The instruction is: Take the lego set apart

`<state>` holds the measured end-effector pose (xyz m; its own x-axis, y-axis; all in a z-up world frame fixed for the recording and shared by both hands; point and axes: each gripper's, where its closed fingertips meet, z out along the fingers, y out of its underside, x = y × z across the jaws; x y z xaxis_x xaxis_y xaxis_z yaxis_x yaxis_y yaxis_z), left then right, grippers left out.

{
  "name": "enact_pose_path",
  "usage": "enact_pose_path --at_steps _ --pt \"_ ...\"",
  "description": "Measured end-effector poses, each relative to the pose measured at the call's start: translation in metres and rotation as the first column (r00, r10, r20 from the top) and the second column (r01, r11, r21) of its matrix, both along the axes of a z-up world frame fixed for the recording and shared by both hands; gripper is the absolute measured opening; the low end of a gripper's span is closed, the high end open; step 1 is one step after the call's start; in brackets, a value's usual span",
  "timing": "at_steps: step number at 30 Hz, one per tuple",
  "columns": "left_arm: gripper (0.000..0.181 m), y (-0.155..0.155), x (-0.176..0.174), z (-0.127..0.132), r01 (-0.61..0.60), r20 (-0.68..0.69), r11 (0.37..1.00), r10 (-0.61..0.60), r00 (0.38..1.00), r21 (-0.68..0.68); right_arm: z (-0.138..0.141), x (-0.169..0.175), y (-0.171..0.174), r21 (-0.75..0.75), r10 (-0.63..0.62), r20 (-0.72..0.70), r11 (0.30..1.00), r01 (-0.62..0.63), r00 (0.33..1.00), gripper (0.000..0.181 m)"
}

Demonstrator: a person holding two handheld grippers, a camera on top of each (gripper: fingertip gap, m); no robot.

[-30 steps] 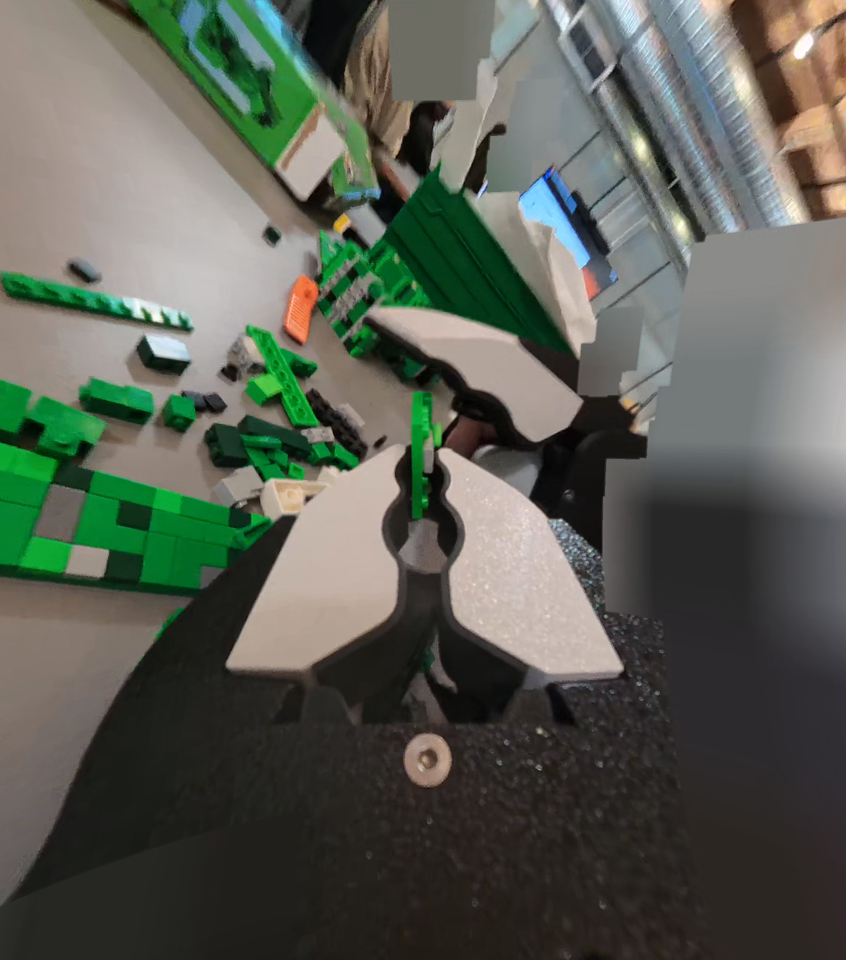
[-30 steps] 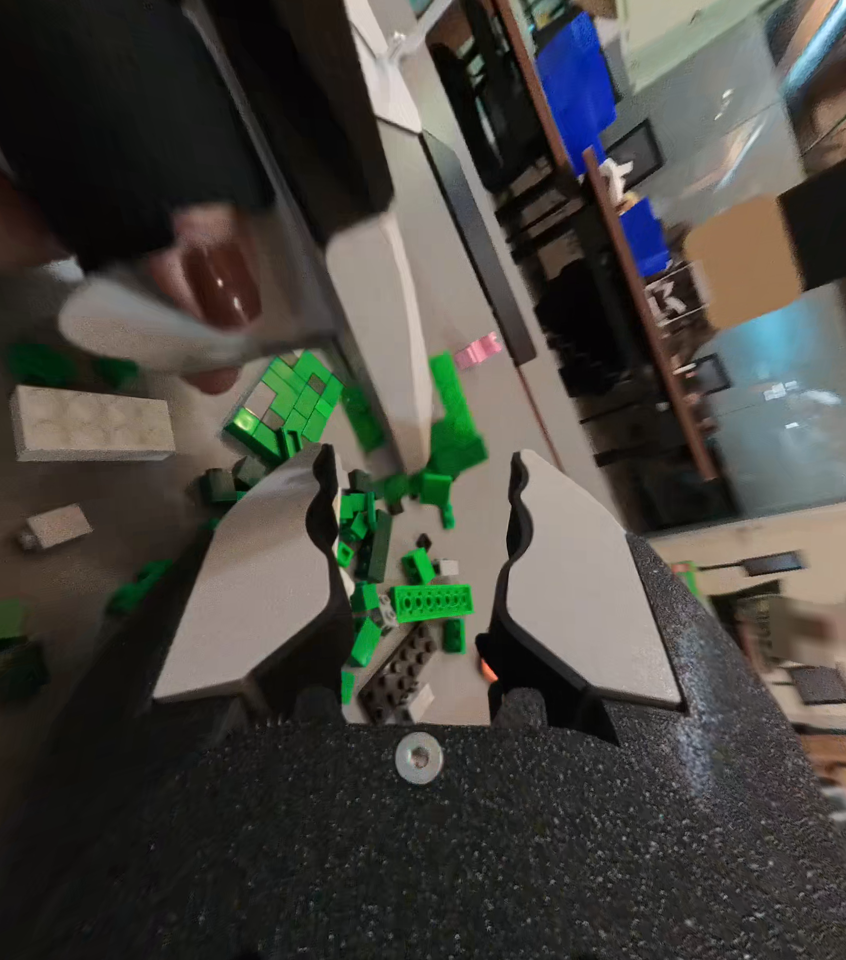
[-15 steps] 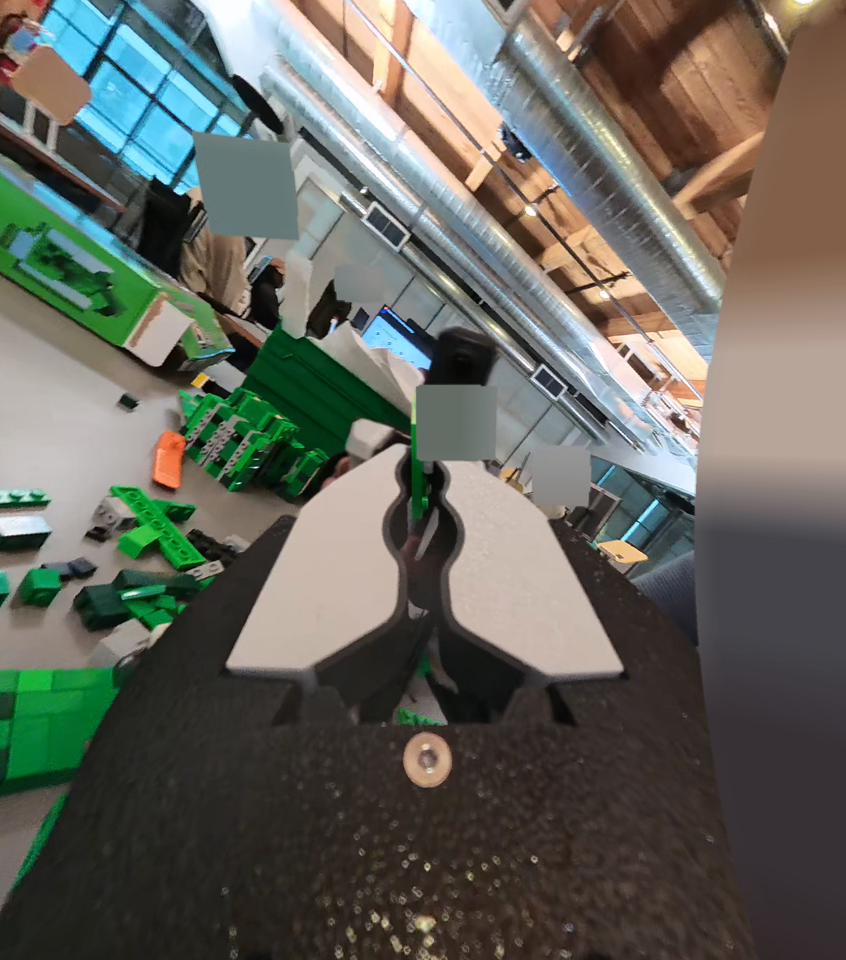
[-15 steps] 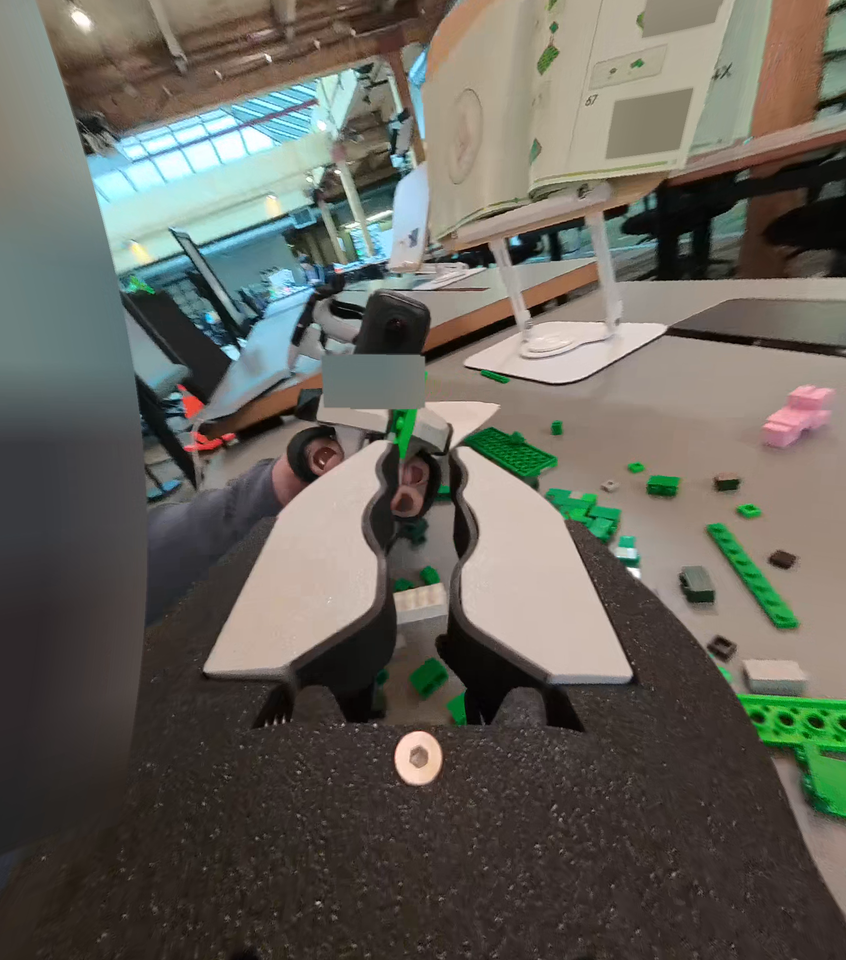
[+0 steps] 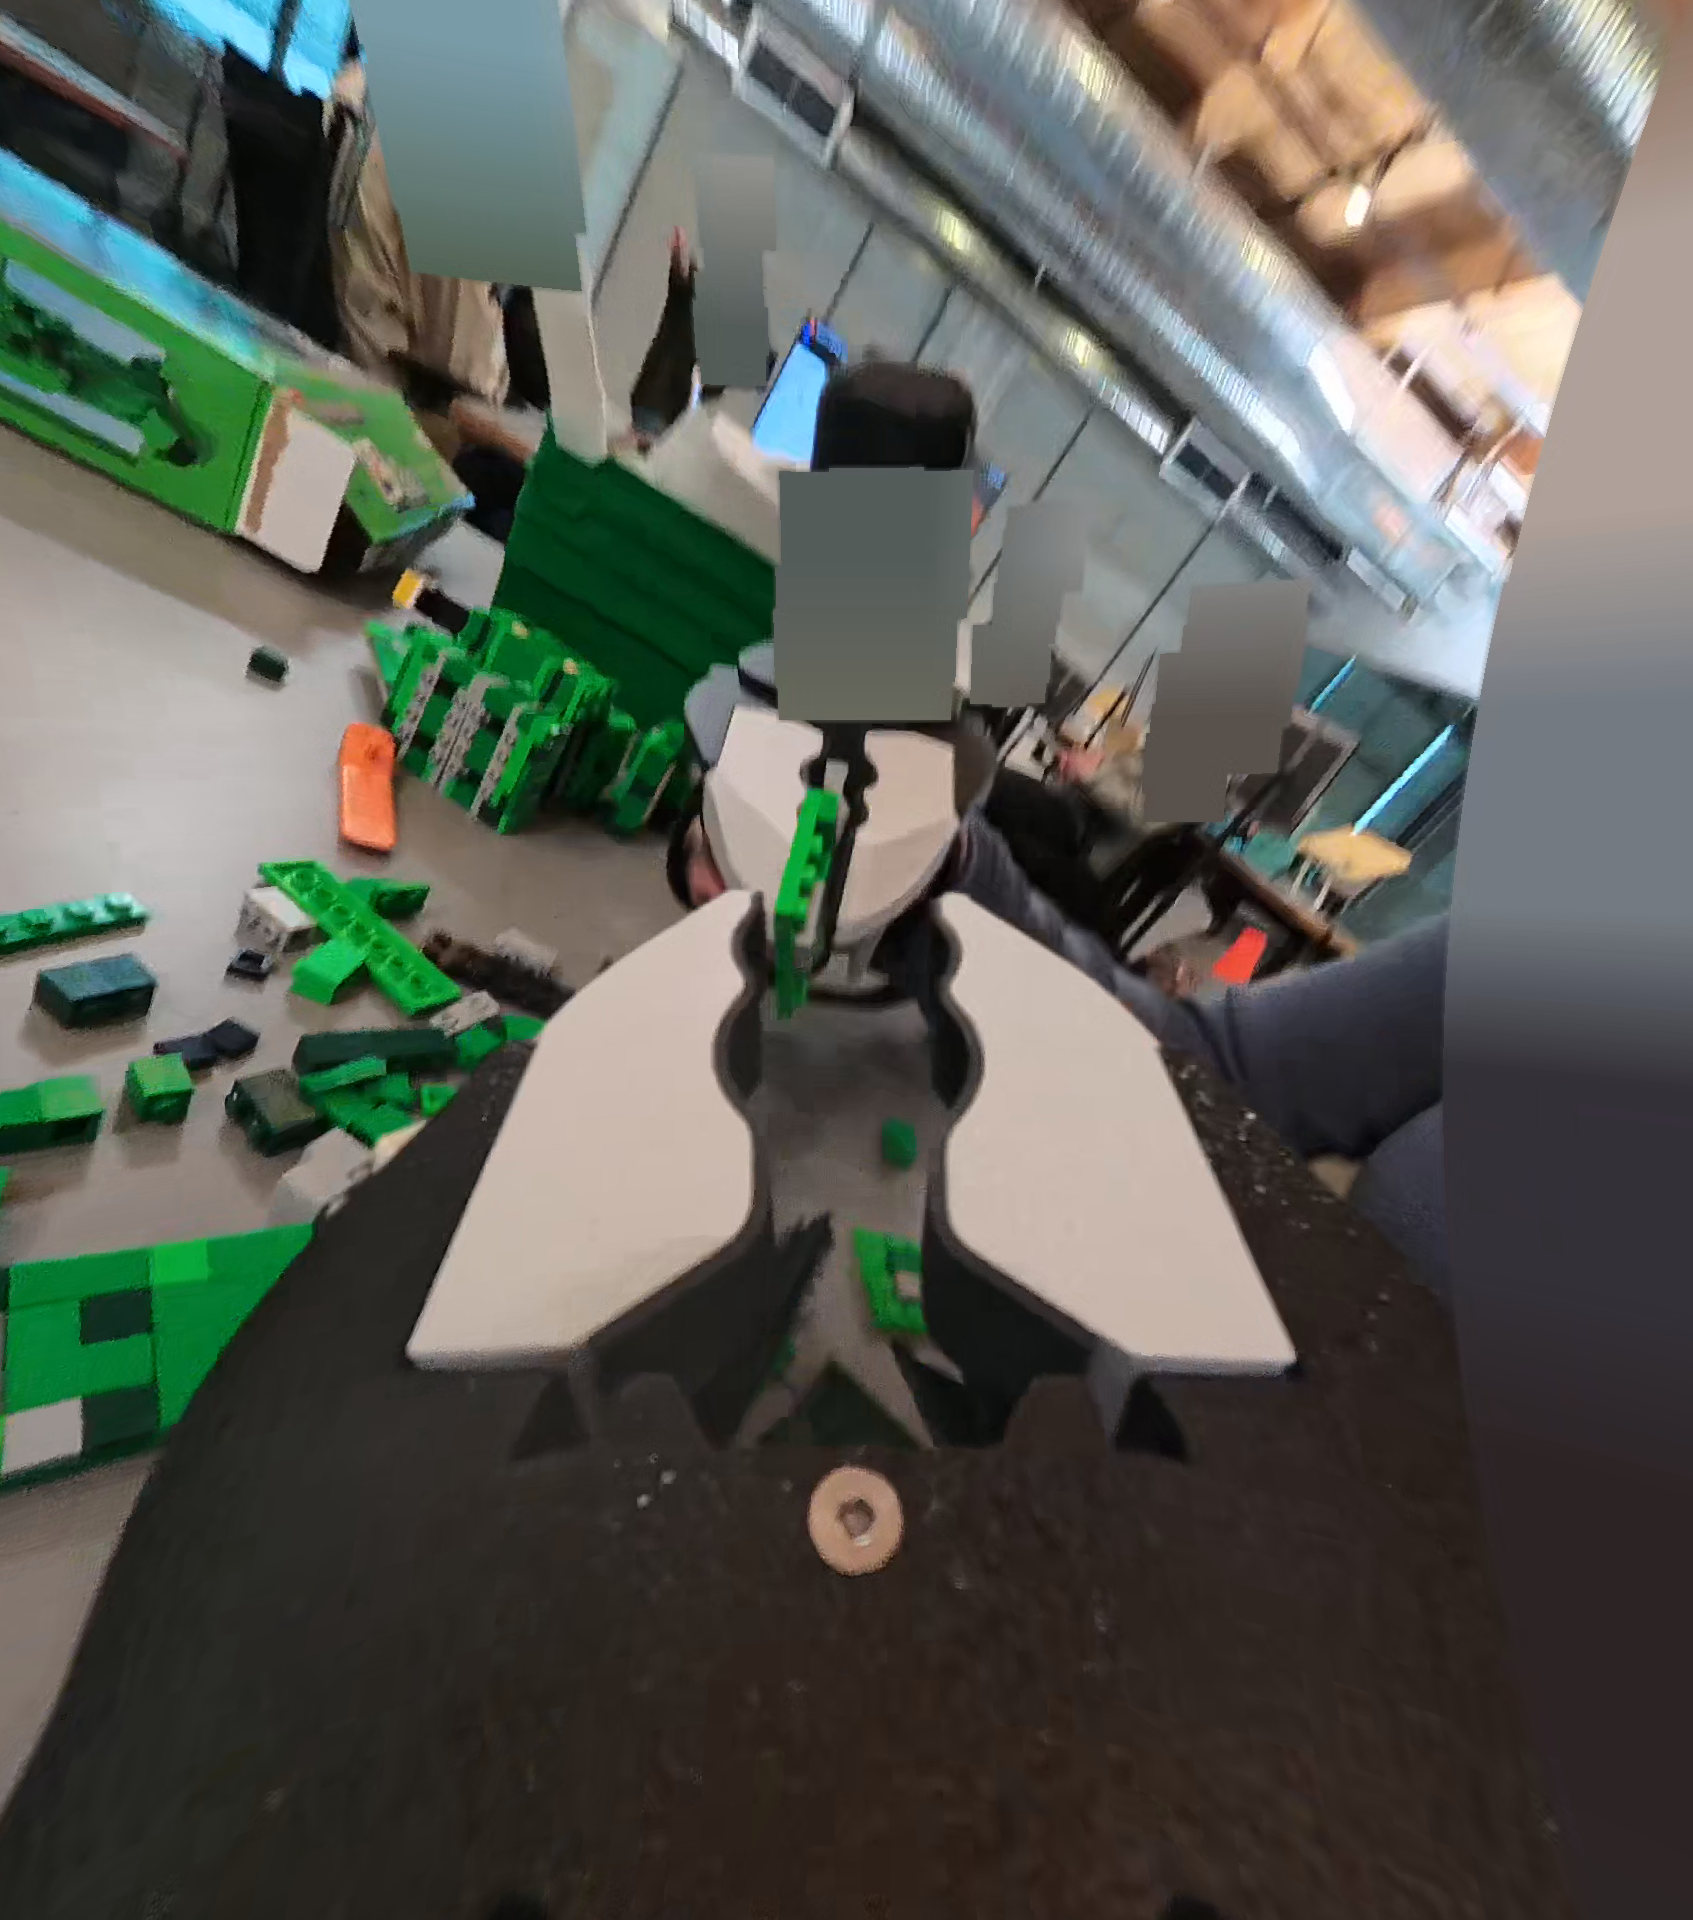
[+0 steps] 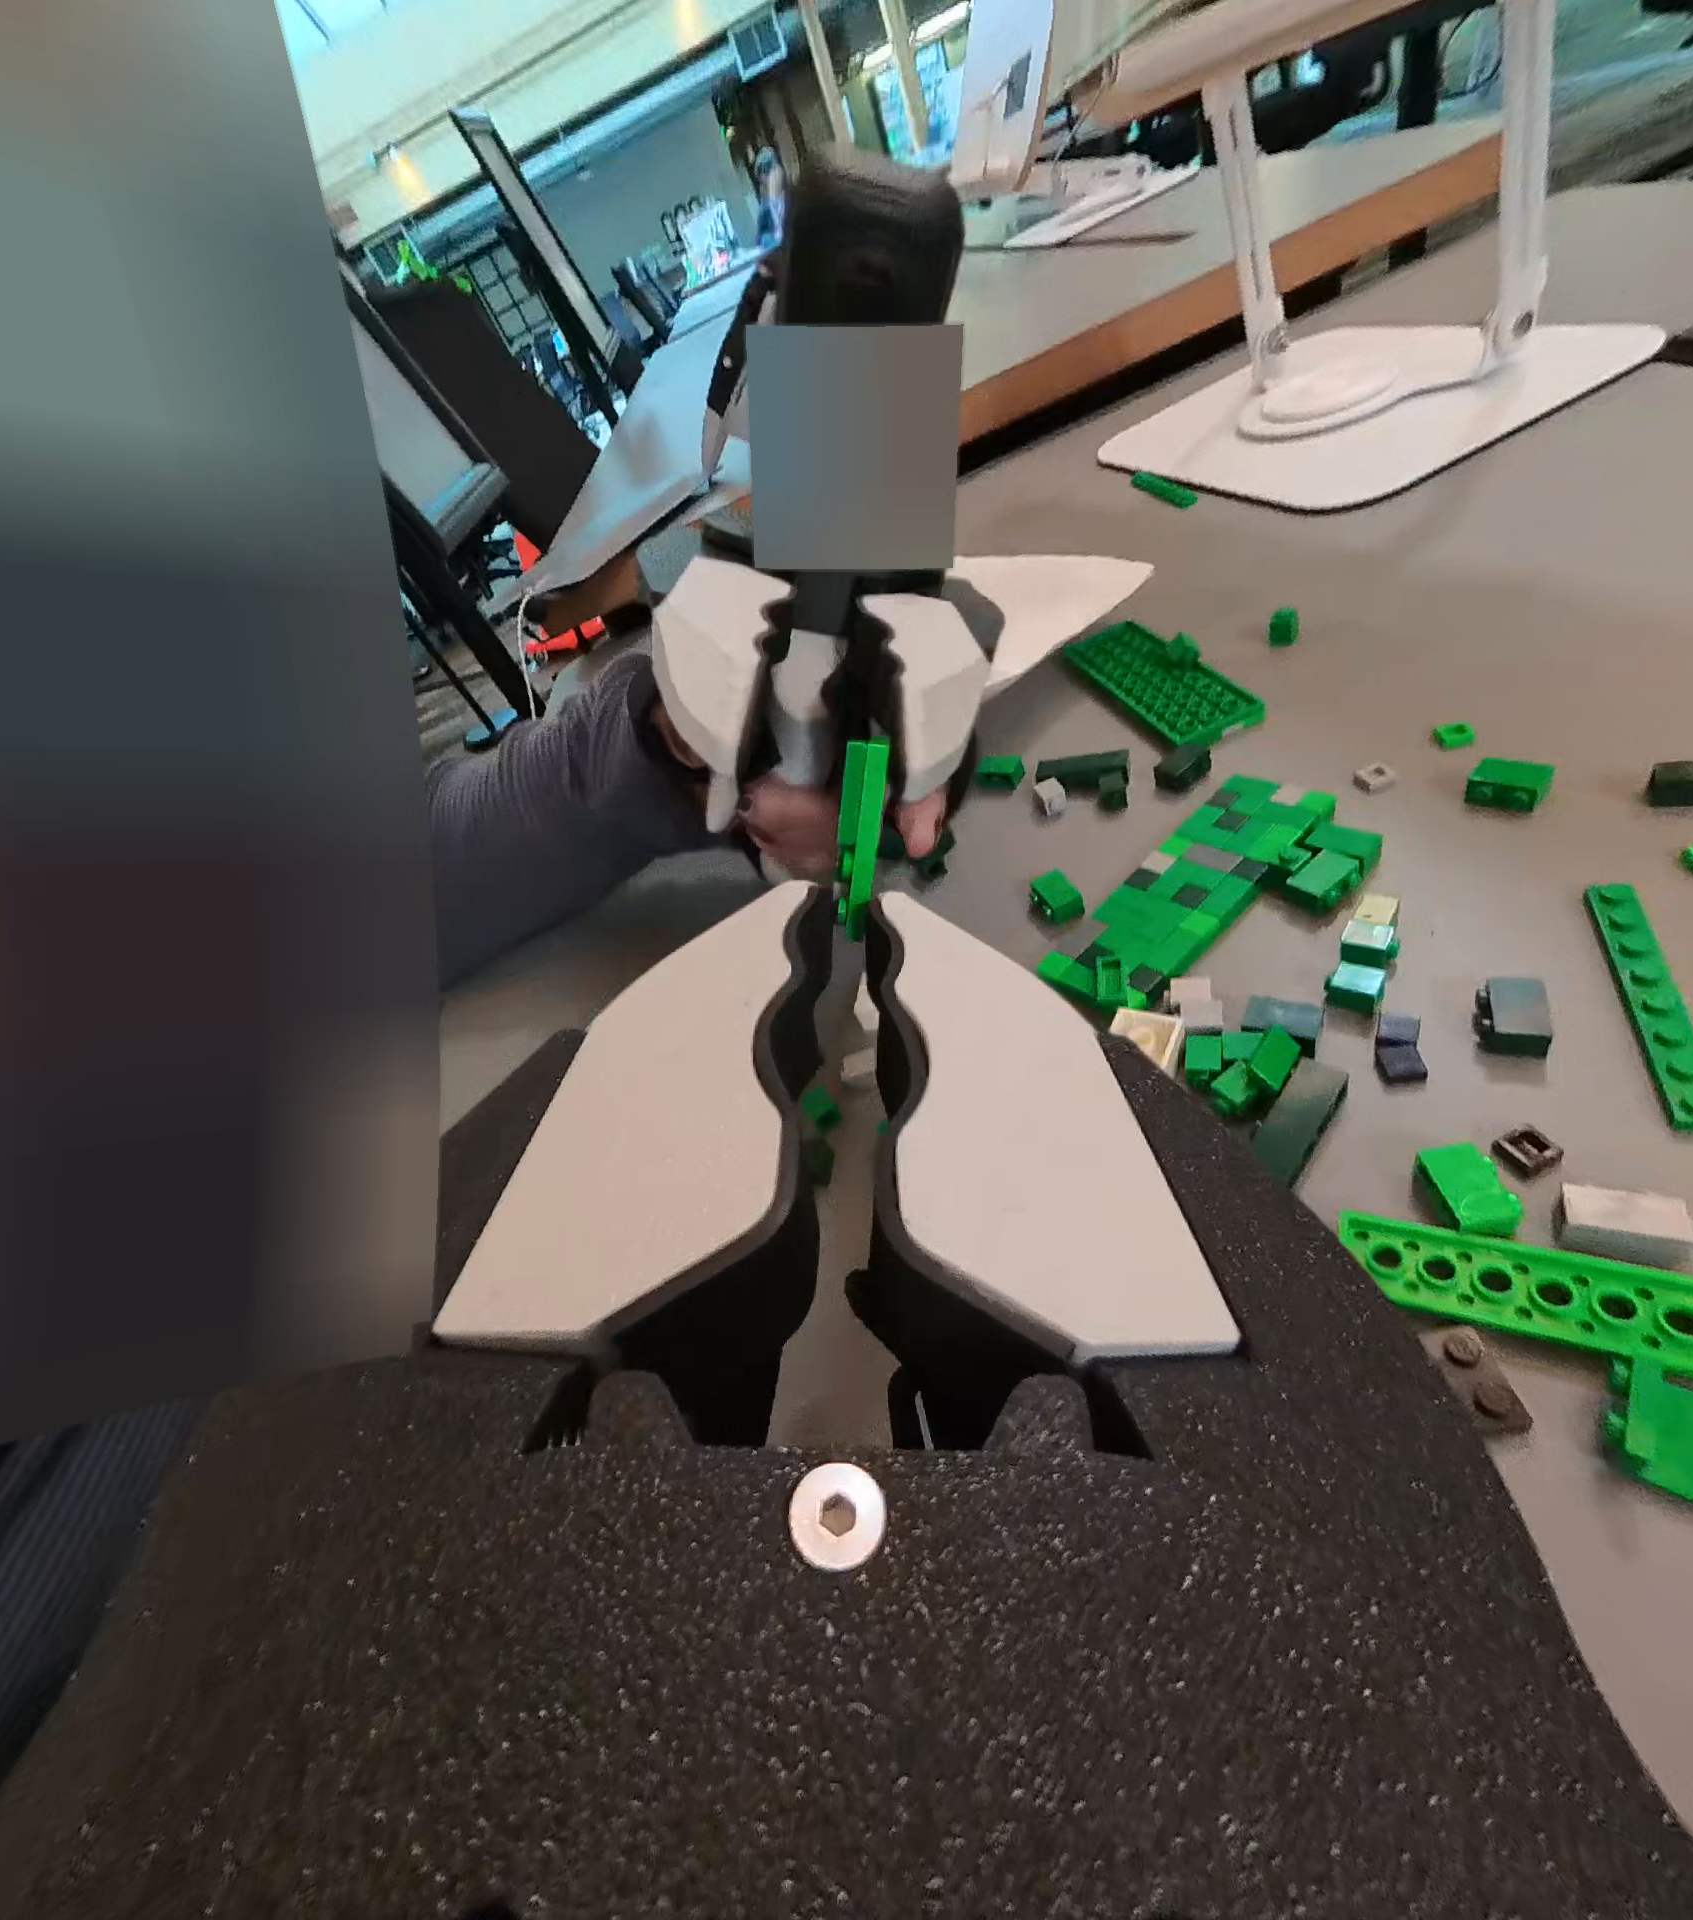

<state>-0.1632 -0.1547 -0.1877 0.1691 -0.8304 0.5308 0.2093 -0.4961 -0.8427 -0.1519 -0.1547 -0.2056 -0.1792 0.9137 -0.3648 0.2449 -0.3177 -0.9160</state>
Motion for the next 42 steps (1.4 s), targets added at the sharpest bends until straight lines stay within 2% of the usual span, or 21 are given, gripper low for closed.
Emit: enact_pose_path --at_steps 2,4,7,8,9,10,12,14,15,16,18,19,20,22,26,31,33,38,40,42 --pt "0.024 -0.004 0.003 -0.009 0.018 -0.095 1.0 -0.017 0.995 0.011 -0.004 0.004 -0.003 0.013 0.026 0.038 1.0 -0.026 0.999 0.005" --pt "0.029 -0.001 0.005 -0.016 -0.009 -0.167 0.998 0.019 0.986 0.059 -0.011 0.007 -0.009 0.027 0.066 0.085 0.997 -0.068 0.994 0.005" --pt "0.037 -0.012 0.014 -0.028 0.079 -0.225 0.997 -0.075 0.971 0.012 -0.015 0.008 -0.02 0.019 0.135 0.121 0.99 -0.138 0.984 0.005" --pt "0.027 -0.018 0.018 -0.032 0.128 -0.239 0.992 -0.126 0.963 -0.008 -0.017 0.008 -0.023 0.021 0.148 0.131 0.988 -0.152 0.98 0.005" --pt "0.009 -0.025 0.022 -0.034 0.178 -0.242 0.984 -0.175 0.954 -0.013 -0.019 0.009 -0.026 0.023 0.165 0.142 0.985 -0.17 0.976 0.005" --pt "0.006 -0.025 0.023 -0.036 0.173 -0.257 0.985 -0.166 0.952 0.005 -0.02 0.009 -0.026 0.022 0.165 0.148 0.985 -0.17 0.975 0.005" --pt "0.006 -0.016 0.021 -0.033 0.104 -0.266 0.994 -0.09 0.96 0.042 -0.017 0.006 -0.017 0.052 0.102 0.127 0.993 -0.11 0.987 0.017" --pt "0.006 0.0 0.015 -0.034 -0.008 -0.255 1.0 0.007 0.967 0.0 -0.016 0.001 -0.004 0.209 -0.018 0.115 0.978 -0.006 0.993 0.029" --pt "0.006 0.005 0.013 -0.035 -0.042 -0.243 0.999 0.034 0.969 -0.029 -0.018 -0.003 0.007 0.346 -0.118 0.119 0.935 0.07 0.986 0.038" --pt "0.006 0.01 0.011 -0.035 -0.079 -0.227 0.995 0.065 0.972 -0.057 -0.02 -0.006 0.02 0.511 -0.241 0.118 0.846 0.149 0.963 0.046" --pt "0.006 0.016 0.009 -0.037 -0.125 -0.211 0.986 0.1 0.972 -0.111 -0.023 -0.013 0.03 0.742 -0.388 0.093 0.641 0.195 0.917 0.063" --pt "0.006 0.018 0.008 -0.038 -0.149 -0.207 0.98 0.12 0.971 -0.134 -0.026 -0.02 0.029 0.785 -0.418 0.094 0.589 0.191 0.903 0.072" --pt "0.006 0.018 0.009 -0.037 -0.145 -0.178 0.977 0.116 0.977 -0.159 -0.027 -0.025 0.029 0.815 -0.454 0.093 0.547 0.194 0.886 0.073" --pt "0.006 0.018 0.012 -0.034 -0.132 -0.134 0.973 0.108 0.985 -0.19 -0.029 -0.031 0.031 0.867 -0.512 0.095 0.464 0.182 0.854 0.068" --pt "0.006 0.017 0.016 -0.033 -0.131 -0.123 0.97 0.107 0.987 -0.203 -0.022 -0.029 0.039 0.928 -0.597 0.024 0.312 0.205 0.802 0.042" --pt "0.006 0.018 0.02 -0.028 -0.141 -0.065 0.963 0.129 0.99 -0.231 -0.019 -0.026 0.048 0.972 -0.67 -0.021 0.16 0.172 0.742 0.047" --pt "0.006 0.017 0.02 -0.026 -0.126 -0.043 0.963 0.12 0.992 -0.24 -0.019 -0.028 0.048 0.973 -0.68 -0.031 0.148 0.178 0.733 0.05" --pt "0.006 0.014 0.024 -0.025 -0.105 -0.056 0.969 0.095 0.994 -0.223 -0.021 -0.027 0.052 0.958 -0.697 -0.017 0.194 0.212 0.717 0.061" --pt "0.006 0.013 0.024 -0.024 -0.097 -0.053 0.971 0.087 0.995 -0.219 -0.022 -0.026 0.053 0.955 -0.695 -0.009 0.208 0.213 0.719 0.051" --pt "0.006 0.013 0.024 -0.026 -0.104 -0.07 0.971 0.092 0.993 -0.214 -0.024 -0.026 0.053 0.953 -0.697 0.004 0.219 0.207 0.717 0.05"
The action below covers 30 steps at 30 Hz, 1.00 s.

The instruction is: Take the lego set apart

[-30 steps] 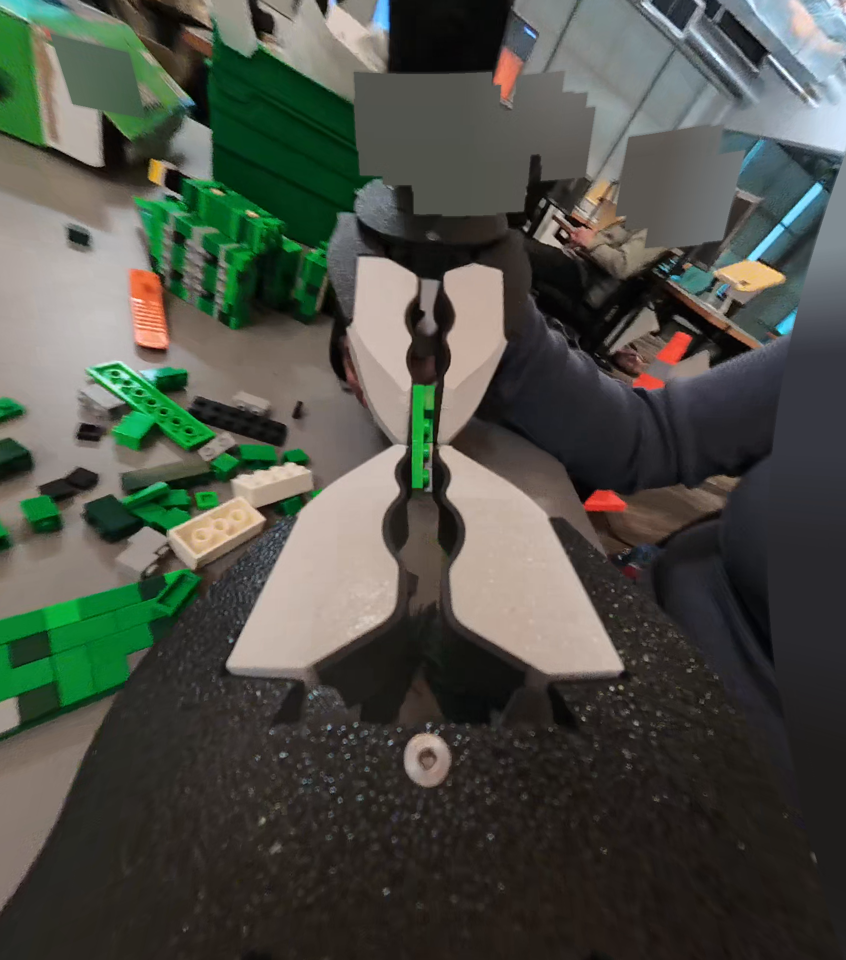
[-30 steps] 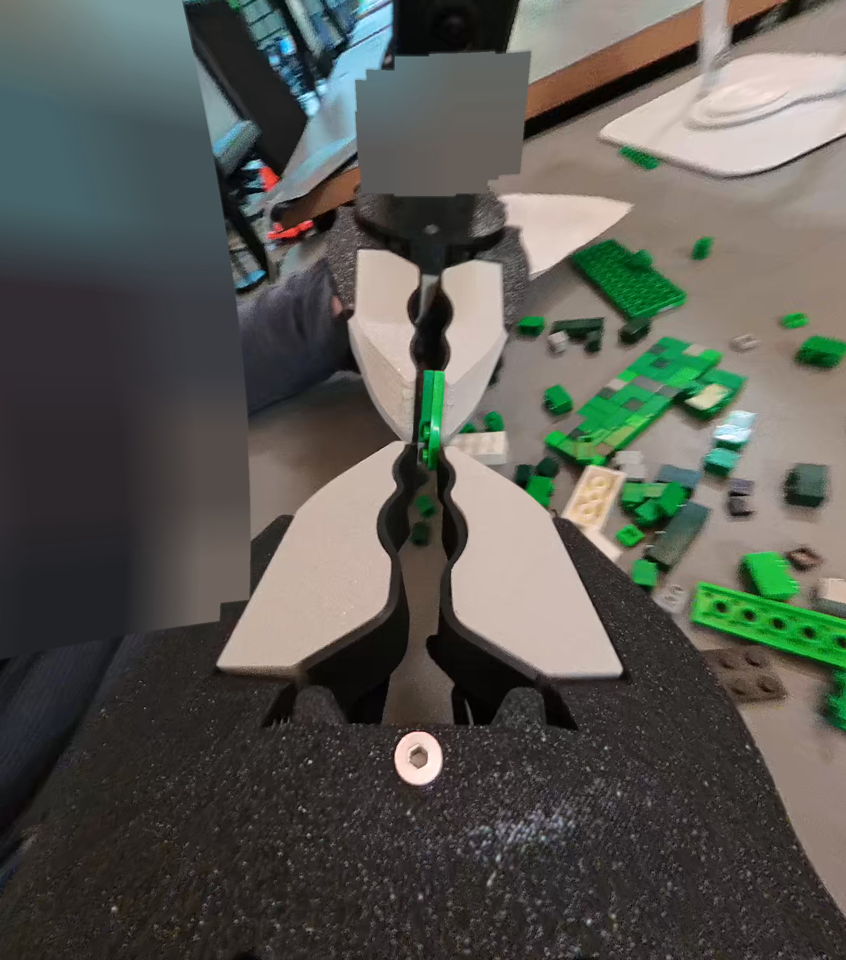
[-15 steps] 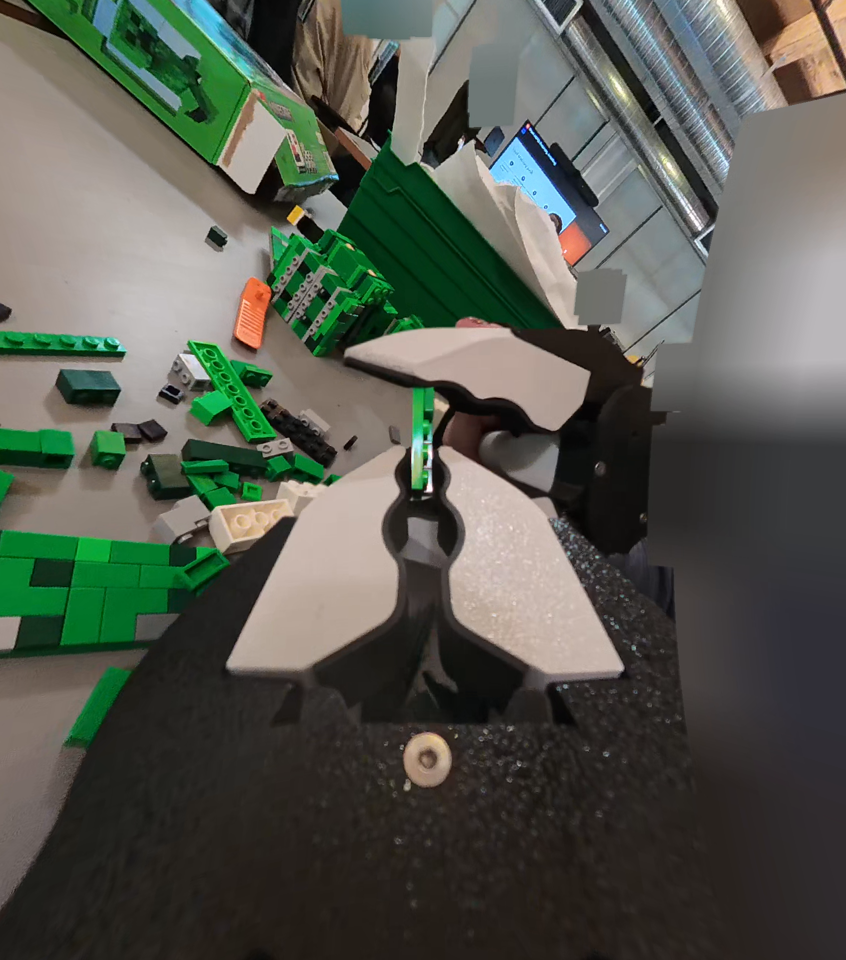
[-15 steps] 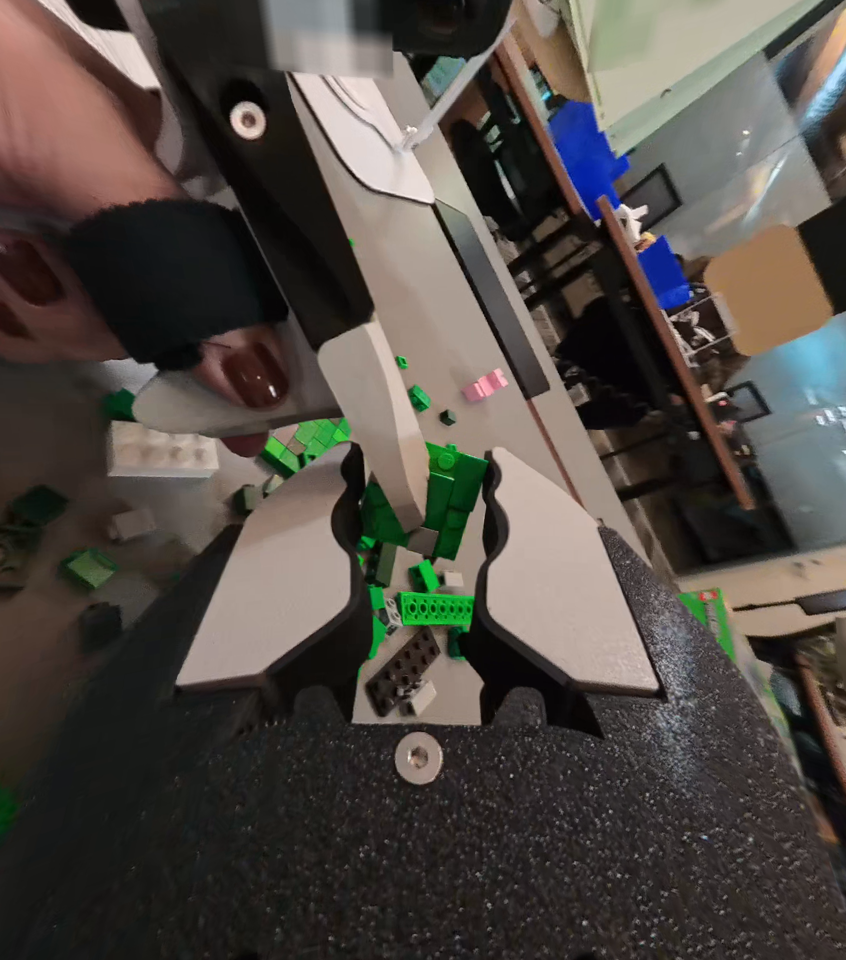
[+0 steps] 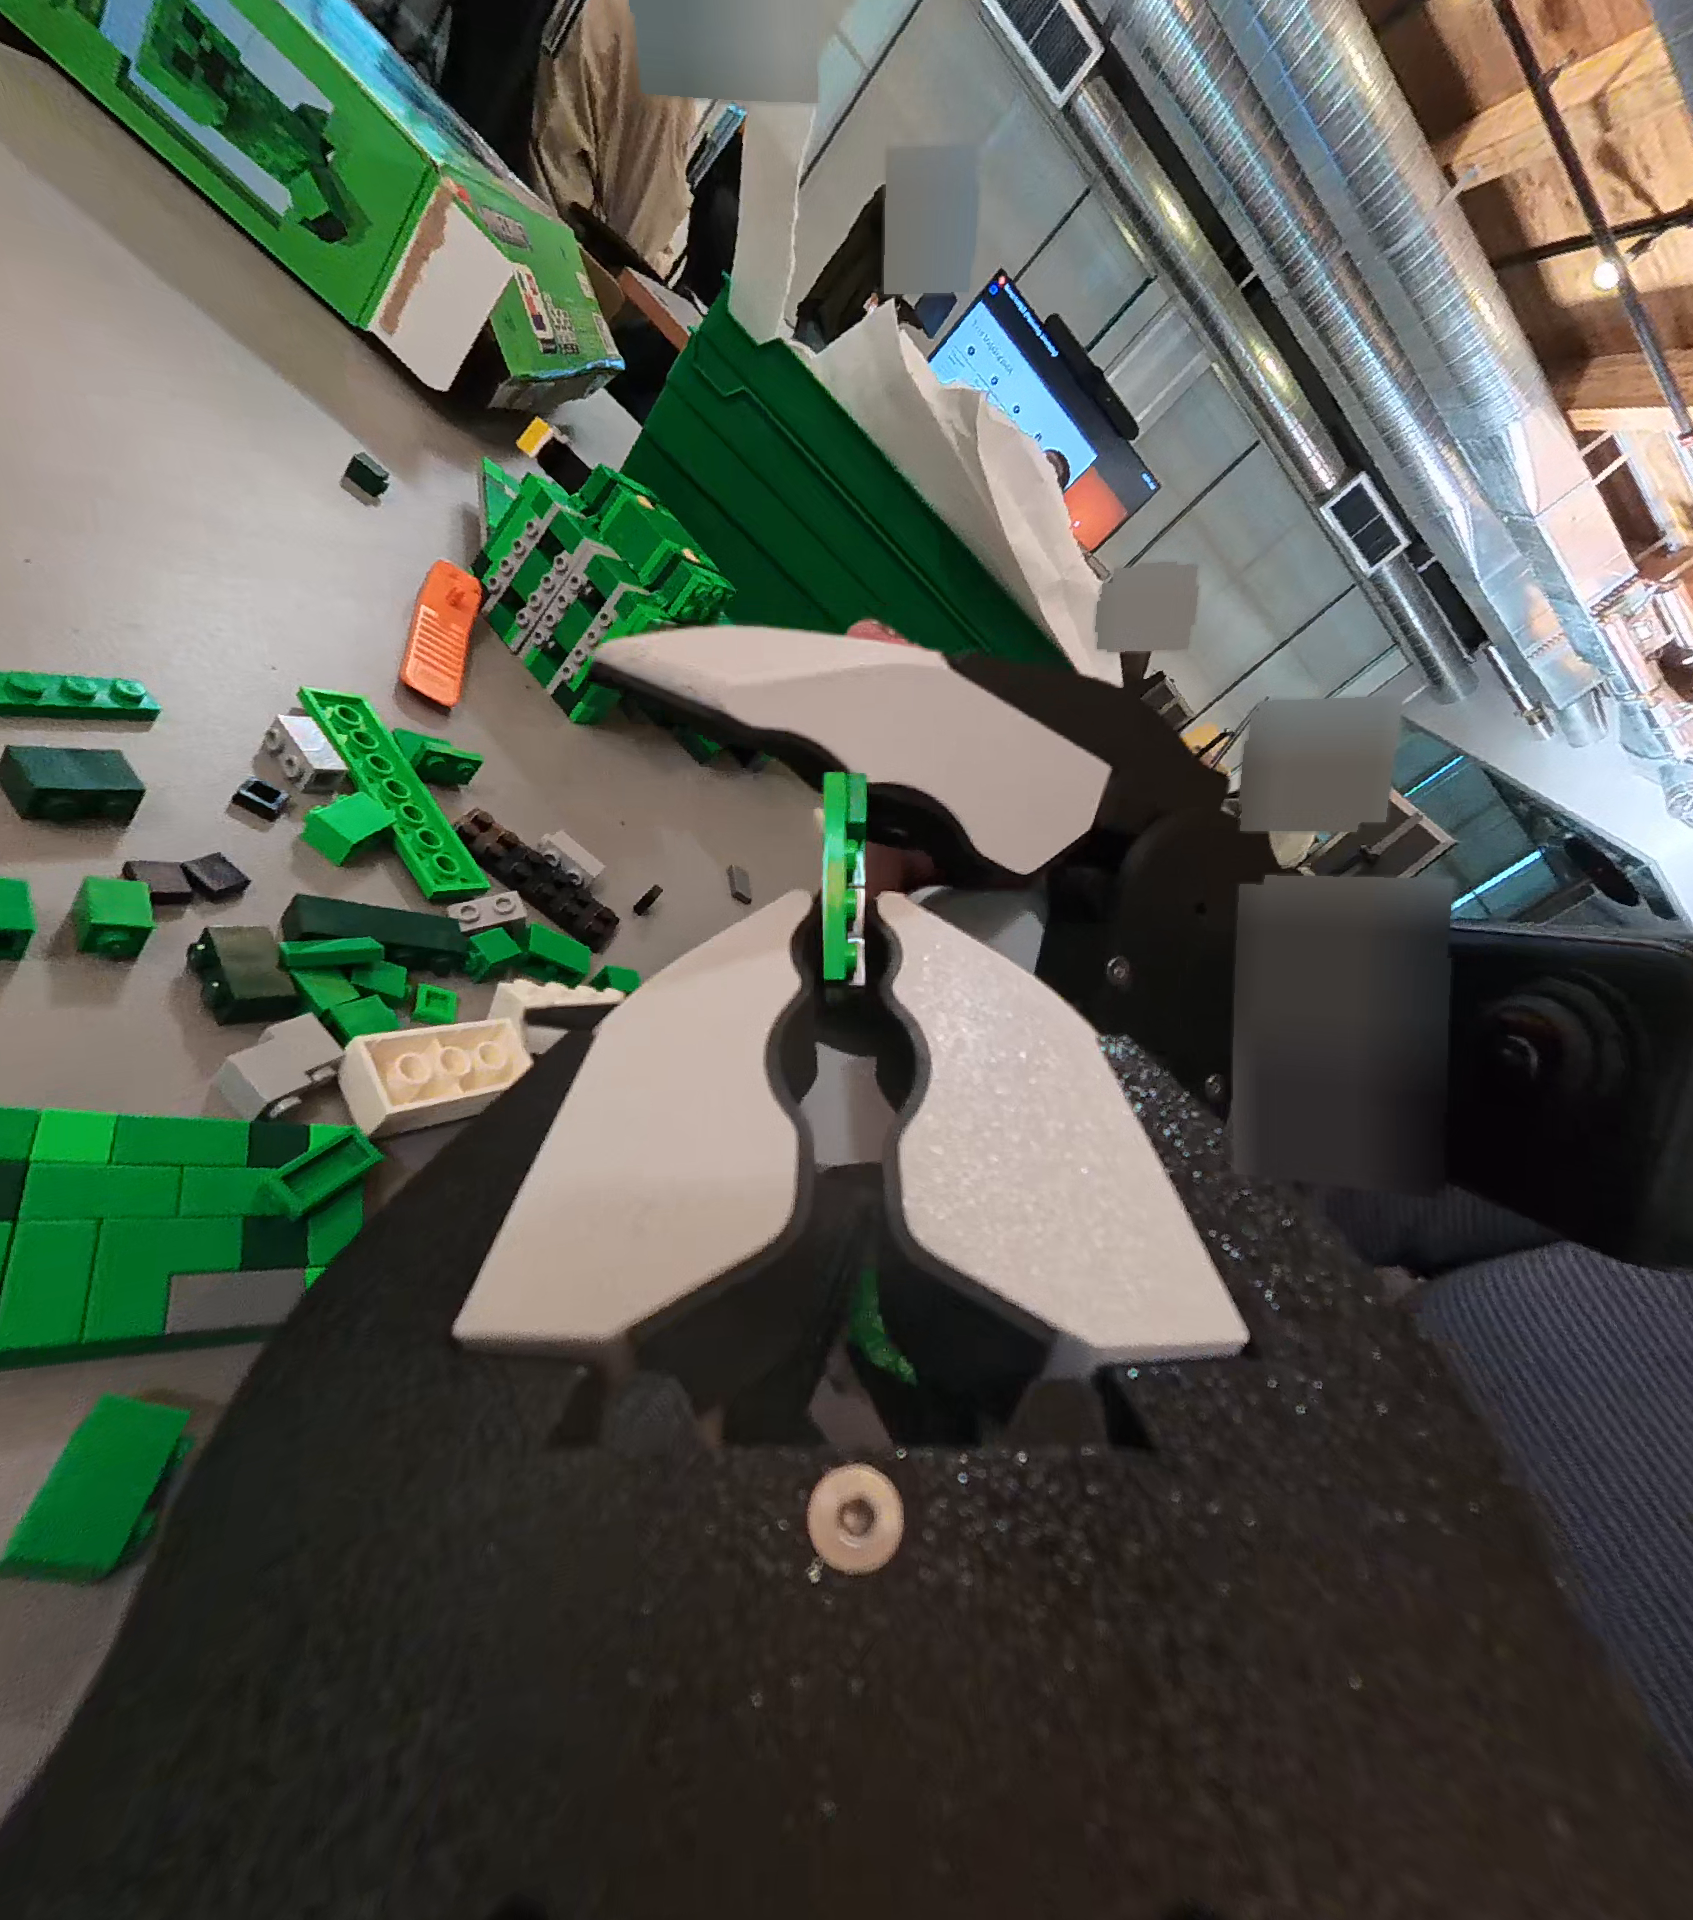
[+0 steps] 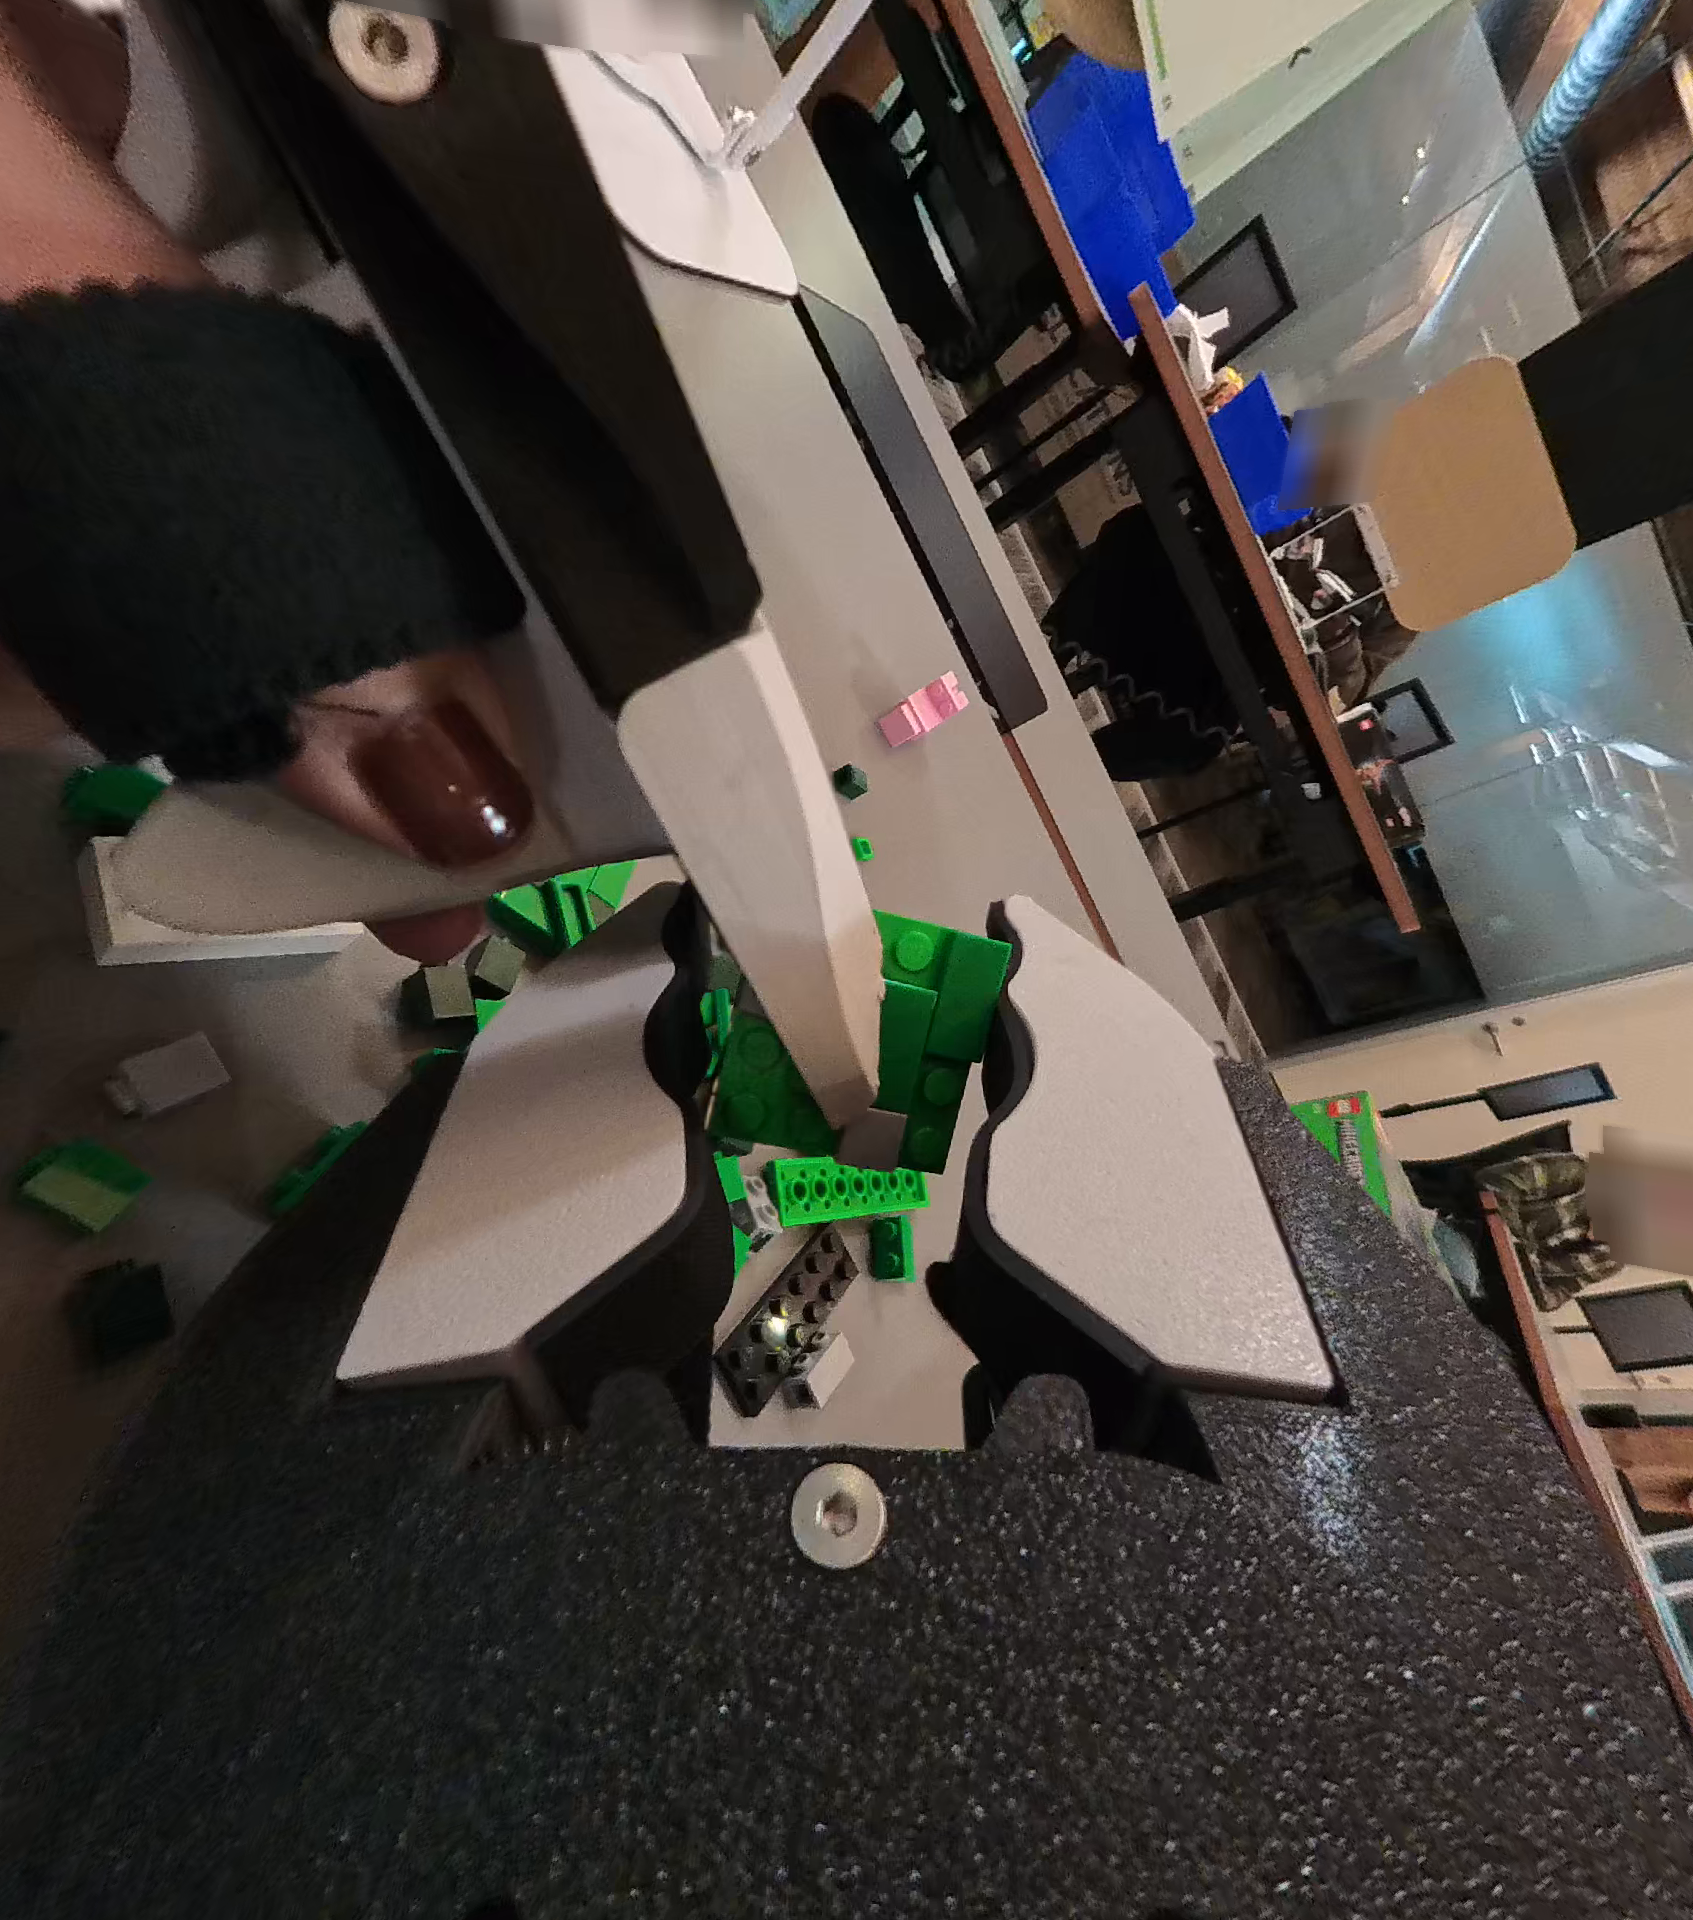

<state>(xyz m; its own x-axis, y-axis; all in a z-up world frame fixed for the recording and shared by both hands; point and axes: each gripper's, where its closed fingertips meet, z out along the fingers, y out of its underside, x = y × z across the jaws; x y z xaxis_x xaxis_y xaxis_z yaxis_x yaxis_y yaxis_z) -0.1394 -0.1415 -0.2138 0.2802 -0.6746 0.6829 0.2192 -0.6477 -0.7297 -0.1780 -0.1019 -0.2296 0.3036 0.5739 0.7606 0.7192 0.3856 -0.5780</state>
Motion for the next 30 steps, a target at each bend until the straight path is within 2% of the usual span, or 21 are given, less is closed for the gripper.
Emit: enact_pose_path --at_steps 10,13,18,30 --pt "0.006 -0.0009 -0.0006 -0.0038 -0.005 -0.045 1.0 0.006 0.999 0.01 -0.004 -0.001 -0.0015 -0.036 0.025 0.007 0.999 -0.025 1.0 0.045" --pt "0.006 0.0005 0.0007 -0.0045 -0.002 -0.021 1.0 0.001 1.0 -0.014 -0.0067 -0.001 -0.0016 -0.045 0.043 0.019 0.998 -0.042 0.999 0.043" --pt "0.006 -0.0029 0.0008 -0.0038 0.014 -0.067 0.999 -0.011 0.998 0.039 -0.0049 -0.0032 -0.005 -0.047 0.068 -0.002 0.997 -0.068 0.998 0.046" --pt "0.005 -0.0019 0.0004 -0.007 0.006 -0.073 1.0 -0.005 0.997 0.02 -0.0059 -0.0029 -0.0021 0.05 0.047 0.062 0.998 -0.05 0.997 0.044"
